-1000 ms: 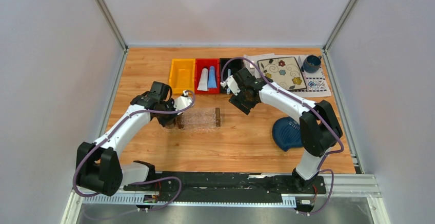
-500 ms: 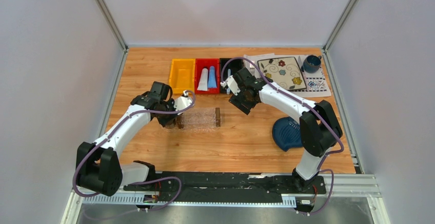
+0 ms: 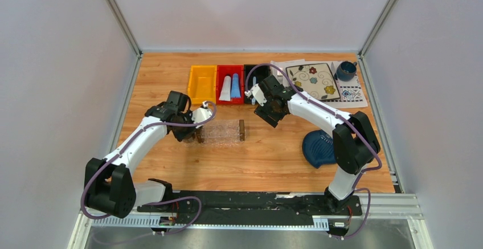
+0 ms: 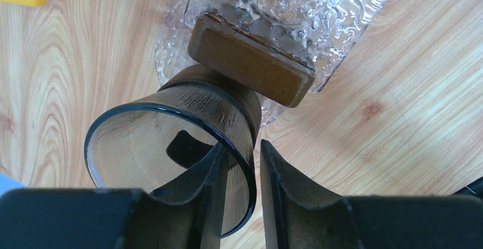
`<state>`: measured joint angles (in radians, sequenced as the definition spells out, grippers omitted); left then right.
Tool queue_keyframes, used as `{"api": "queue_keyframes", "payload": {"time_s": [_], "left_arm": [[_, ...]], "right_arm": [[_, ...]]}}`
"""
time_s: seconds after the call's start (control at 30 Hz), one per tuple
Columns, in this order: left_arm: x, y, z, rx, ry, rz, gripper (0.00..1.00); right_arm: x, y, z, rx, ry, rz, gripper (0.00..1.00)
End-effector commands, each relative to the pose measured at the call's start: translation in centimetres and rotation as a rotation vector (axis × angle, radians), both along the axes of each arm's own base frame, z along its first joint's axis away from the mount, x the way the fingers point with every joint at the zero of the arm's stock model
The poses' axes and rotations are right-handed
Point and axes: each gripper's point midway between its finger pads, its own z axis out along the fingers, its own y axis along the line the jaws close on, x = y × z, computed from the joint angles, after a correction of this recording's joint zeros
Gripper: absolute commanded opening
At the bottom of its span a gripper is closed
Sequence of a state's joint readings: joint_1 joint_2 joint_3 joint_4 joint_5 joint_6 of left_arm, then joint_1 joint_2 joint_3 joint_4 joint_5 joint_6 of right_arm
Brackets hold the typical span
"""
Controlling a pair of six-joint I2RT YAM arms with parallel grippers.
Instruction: Prepare toiletry sets of a toothbrush and toothpaste on the tray
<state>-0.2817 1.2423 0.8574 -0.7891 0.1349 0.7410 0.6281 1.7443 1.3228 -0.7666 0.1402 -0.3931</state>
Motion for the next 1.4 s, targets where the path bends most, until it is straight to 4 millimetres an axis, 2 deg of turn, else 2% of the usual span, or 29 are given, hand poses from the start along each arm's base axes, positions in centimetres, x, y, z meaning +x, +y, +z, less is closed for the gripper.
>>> {"api": "queue_keyframes", "payload": {"time_s": [0.0, 0.53, 0.63, 0.87, 1.03, 1.37], "left_arm": [[0.6, 0.0, 1.6, -0.001, -0.047, 0.004, 0.36], [1.3, -0.5, 5.3, -0.046, -0.13, 0.016, 0.46], [1.4, -0.6, 6.3, -0.061, -0.156, 0.023, 0.47], [2.4, -1.2, 10.3, -0.136, -0.282, 0.066, 0.48], [2.7, -1.1, 12.1, -0.151, -0.325, 0.083, 0.49], [3.4, -1.6, 16.6, -0.288, -0.477, 0.197, 0.52]], "right_arm": [[0.1, 0.1, 0.8, 0.001, -0.029, 0.009, 0.68], [0.2, 0.1, 1.1, 0.002, -0.04, 0.008, 0.68], [0.3, 0.1, 1.4, 0.004, -0.05, 0.003, 0.68], [0.6, 0.0, 2.0, 0.007, -0.073, -0.014, 0.69], [0.8, 0.1, 2.4, 0.015, -0.082, -0.022, 0.69], [3.4, 1.3, 7.1, 0.096, -0.201, -0.121, 0.67]]}}
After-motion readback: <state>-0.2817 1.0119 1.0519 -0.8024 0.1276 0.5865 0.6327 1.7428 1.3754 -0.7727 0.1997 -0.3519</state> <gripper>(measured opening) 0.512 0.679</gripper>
